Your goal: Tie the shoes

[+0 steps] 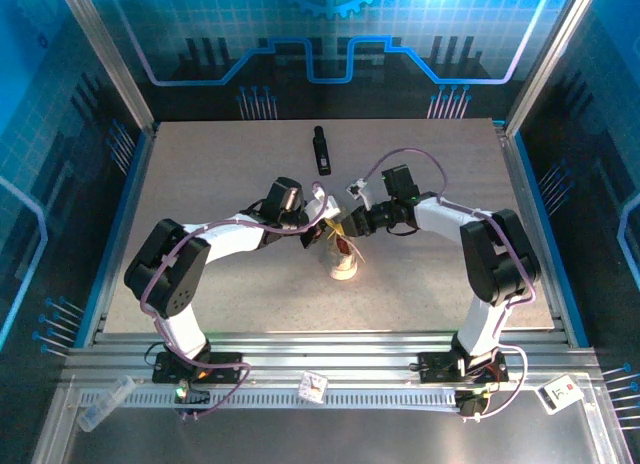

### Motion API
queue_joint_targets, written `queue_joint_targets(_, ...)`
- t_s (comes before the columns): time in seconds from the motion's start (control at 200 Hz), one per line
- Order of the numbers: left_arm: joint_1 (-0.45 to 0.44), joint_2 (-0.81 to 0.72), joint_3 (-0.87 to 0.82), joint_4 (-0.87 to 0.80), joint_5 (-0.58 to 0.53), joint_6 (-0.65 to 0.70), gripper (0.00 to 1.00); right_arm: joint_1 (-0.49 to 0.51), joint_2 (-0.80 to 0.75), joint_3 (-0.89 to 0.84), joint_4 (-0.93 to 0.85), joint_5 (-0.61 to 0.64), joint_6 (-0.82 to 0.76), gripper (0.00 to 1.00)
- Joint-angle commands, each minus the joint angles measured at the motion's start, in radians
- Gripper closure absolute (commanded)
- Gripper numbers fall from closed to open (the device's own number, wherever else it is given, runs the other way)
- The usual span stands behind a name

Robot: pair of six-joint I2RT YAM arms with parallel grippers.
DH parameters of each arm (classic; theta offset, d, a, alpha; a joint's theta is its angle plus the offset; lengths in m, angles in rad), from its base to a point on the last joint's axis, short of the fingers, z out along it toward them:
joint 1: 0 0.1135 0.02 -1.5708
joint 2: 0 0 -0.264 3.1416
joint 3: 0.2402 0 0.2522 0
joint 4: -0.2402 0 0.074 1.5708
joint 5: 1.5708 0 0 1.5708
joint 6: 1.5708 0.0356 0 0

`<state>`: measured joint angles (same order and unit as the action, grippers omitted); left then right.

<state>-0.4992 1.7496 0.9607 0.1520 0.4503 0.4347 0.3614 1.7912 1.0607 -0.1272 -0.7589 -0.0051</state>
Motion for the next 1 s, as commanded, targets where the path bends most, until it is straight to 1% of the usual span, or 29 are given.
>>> queue_joint_targets(0.0,0.007,0.009,0.036,0.006,0.048,-0.008,0.94,0.019,0.018,0.015,-0.045,0.012,-0.038,0.67)
queue_joint_targets(0.065,0.007,0.010,0.038,0.006,0.052,-0.010,0.94,0.021,0.020,0.015,-0.045,0.016,-0.042,0.68)
queue_joint_targets(0.19,0.008,0.010,0.041,0.002,0.056,-0.008,0.94,0.027,0.024,0.023,-0.054,0.031,-0.057,0.74)
queue_joint_targets(0.25,0.007,0.008,0.042,-0.001,0.054,-0.007,0.94,0.030,0.024,0.027,-0.058,0.042,-0.063,0.81)
queue_joint_targets(0.31,0.008,0.009,0.042,-0.005,0.055,-0.005,0.94,0.033,0.017,0.023,-0.056,0.065,-0.066,0.92)
queue_joint_targets(0.435,0.009,0.009,0.044,-0.015,0.050,0.000,0.93,0.030,-0.046,-0.021,0.017,0.089,-0.044,1.00)
queue_joint_targets(0.54,0.008,0.009,0.044,-0.028,0.040,0.007,0.92,0.010,-0.111,-0.074,0.115,0.081,0.006,1.00)
queue_joint_targets(0.67,0.007,0.008,0.043,-0.033,0.031,0.010,0.90,-0.015,-0.161,-0.115,0.189,0.076,0.050,1.00)
queue_joint_targets(0.85,0.007,0.010,0.046,-0.034,0.035,0.009,0.87,-0.031,-0.163,-0.128,0.205,0.064,0.065,1.00)
queue_joint_targets(0.995,0.007,0.010,0.050,-0.032,0.038,0.010,0.90,-0.031,-0.129,-0.118,0.190,0.045,0.067,1.00)
